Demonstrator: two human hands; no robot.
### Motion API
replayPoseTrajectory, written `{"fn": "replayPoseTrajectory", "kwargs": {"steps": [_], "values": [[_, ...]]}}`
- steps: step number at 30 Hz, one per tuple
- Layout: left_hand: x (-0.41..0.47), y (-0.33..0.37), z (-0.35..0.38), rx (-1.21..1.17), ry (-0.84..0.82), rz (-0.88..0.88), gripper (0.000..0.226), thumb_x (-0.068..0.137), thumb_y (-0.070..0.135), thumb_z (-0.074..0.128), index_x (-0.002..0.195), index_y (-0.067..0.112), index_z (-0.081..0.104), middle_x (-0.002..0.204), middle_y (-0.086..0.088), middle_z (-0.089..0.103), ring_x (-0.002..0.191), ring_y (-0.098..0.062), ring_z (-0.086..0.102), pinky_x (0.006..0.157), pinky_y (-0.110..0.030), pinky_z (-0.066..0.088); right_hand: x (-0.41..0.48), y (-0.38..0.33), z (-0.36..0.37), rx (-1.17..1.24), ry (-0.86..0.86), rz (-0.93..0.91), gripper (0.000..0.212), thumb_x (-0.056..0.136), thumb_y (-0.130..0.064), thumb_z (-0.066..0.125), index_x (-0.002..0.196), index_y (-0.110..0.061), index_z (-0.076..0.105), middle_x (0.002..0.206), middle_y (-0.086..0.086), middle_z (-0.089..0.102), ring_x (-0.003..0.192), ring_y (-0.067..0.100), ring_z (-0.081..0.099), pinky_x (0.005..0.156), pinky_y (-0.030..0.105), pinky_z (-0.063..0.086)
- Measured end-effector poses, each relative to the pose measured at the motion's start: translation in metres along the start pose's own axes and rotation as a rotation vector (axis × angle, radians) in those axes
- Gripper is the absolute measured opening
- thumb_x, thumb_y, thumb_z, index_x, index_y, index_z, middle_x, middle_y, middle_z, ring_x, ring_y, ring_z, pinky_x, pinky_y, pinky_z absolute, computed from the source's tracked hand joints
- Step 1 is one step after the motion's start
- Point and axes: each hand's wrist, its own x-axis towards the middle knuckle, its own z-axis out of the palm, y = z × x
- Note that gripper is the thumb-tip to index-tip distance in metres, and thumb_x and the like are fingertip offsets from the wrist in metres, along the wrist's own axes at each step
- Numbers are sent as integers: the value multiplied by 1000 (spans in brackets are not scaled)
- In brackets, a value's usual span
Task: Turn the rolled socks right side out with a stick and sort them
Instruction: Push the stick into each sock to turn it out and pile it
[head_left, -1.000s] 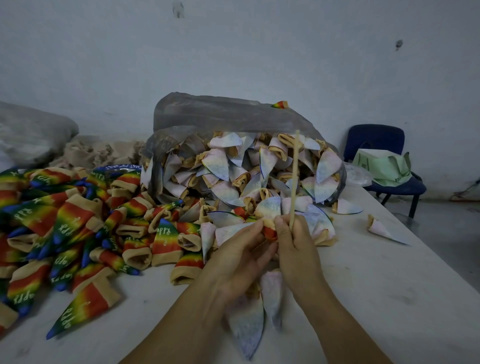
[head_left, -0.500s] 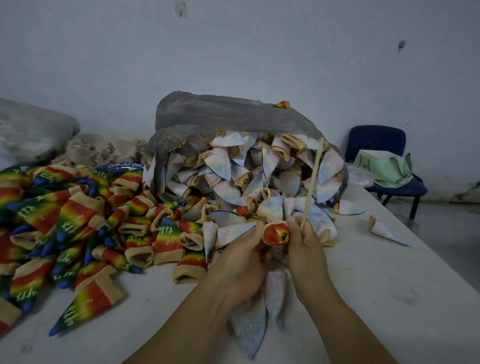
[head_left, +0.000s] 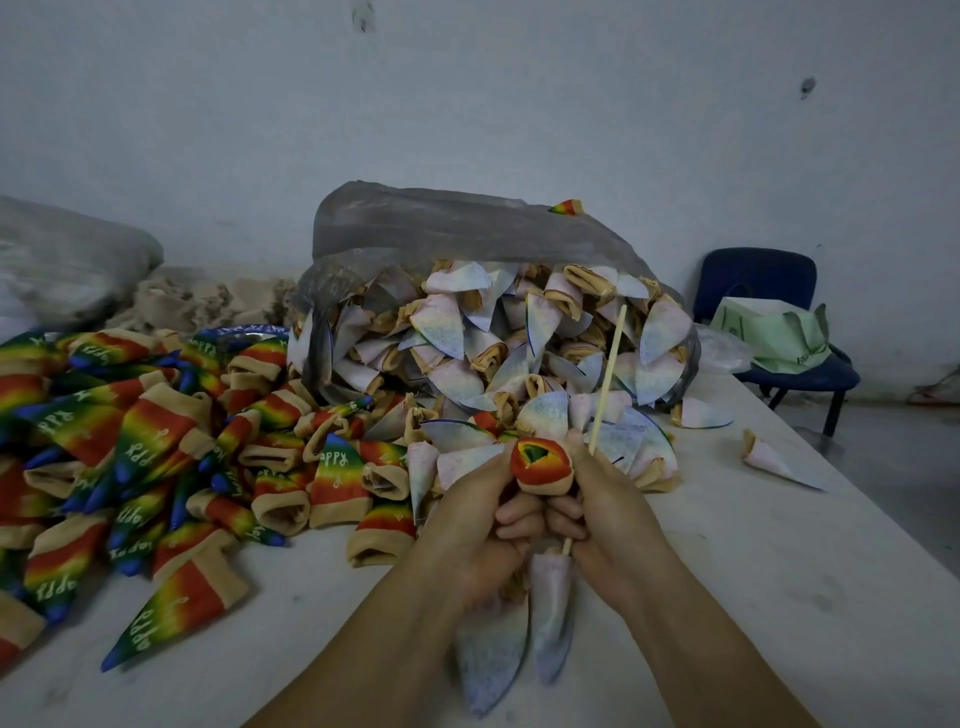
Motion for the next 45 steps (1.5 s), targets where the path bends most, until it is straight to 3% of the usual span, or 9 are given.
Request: {"fn": "replayPoseTrajectory", "kwargs": {"steps": [3, 8, 13, 19, 27, 31, 36, 41, 45], "values": [[-2, -5, 0, 546, 176, 311, 32, 99, 44, 49, 97, 15, 63, 83, -6, 68, 73, -14, 67, 69, -23, 55, -1, -2, -2, -124, 91, -33, 34, 100, -36, 40, 81, -9, 48, 46, -3, 31, 39, 7, 23, 36, 17, 22], [0, -15, -5, 947, -14, 555, 51, 86, 48, 67, 134, 42, 51, 136, 21, 48, 123, 5, 50, 99, -23, 49, -5, -2, -4, -183, 122, -69, 32, 98, -39, 44, 95, -12, 61, 67, 8, 69, 63, 13, 67, 58, 31, 57], [6, -15, -9, 712, 126, 492, 25, 88, 38, 70, 112, 44, 66, 117, 6, 67, 107, -6, 65, 89, -26, 56, -4, 3, -2, -412, 137, -124, 34, 93, -51, 45, 80, -24, 61, 50, -13, 60, 46, -3, 56, 43, 11, 41], [26, 29, -16, -450, 127, 155, 18, 76, 13, 71, 87, -2, 67, 86, -20, 71, 82, -29, 75, 67, -34, 62, -4, -3, -22, -920, 99, -290, 45, 89, -62, 34, 65, -32, 58, 60, -19, 59, 58, -4, 54, 60, 22, 40], [36, 44, -43, -550, 83, 238, 36, 81, 26, 70, 59, -2, 71, 61, -9, 62, 57, -17, 68, 69, -30, 62, -4, -12, -34, -1407, 32, -356, 51, 78, -74, 29, 61, -34, 55, 58, -10, 55, 57, 8, 51, 55, 32, 42], [35, 44, -47, -568, 97, 225, 21, 82, 15, 70, 75, -4, 71, 67, -14, 66, 59, -19, 69, 63, -30, 61, -8, -18, -33, -1504, 61, -330, 33, 78, -75, 29, 59, -58, 49, 60, -27, 53, 55, 3, 50, 47, 23, 32], [36, 33, -42, -300, 108, 201, 22, 85, 8, 65, 64, 0, 68, 70, -10, 67, 80, -22, 75, 67, -32, 61, -4, -14, -30, -1623, 84, -321, 48, 87, -64, 41, 50, -33, 40, 52, -5, 46, 52, 5, 46, 45, 23, 28], [41, 28, -36, -197, 161, 272, 10, 96, 1, 51, 94, 8, 58, 52, -3, 54, 61, -13, 68, 60, -28, 58, -8, -13, -24, -1703, 101, -345, 46, 89, -65, 33, 69, -31, 56, 62, -5, 55, 62, 8, 55, 53, 27, 41], [43, 29, -35, -448, 77, 247, 10, 92, 10, 58, 83, 12, 55, 51, 5, 39, 42, -4, 41, 46, -19, 45, -9, -1, -11, -1783, 127, -445, 44, 92, -62, 28, 70, -28, 46, 56, -7, 41, 58, 10, 48, 45, 23, 27]]}}
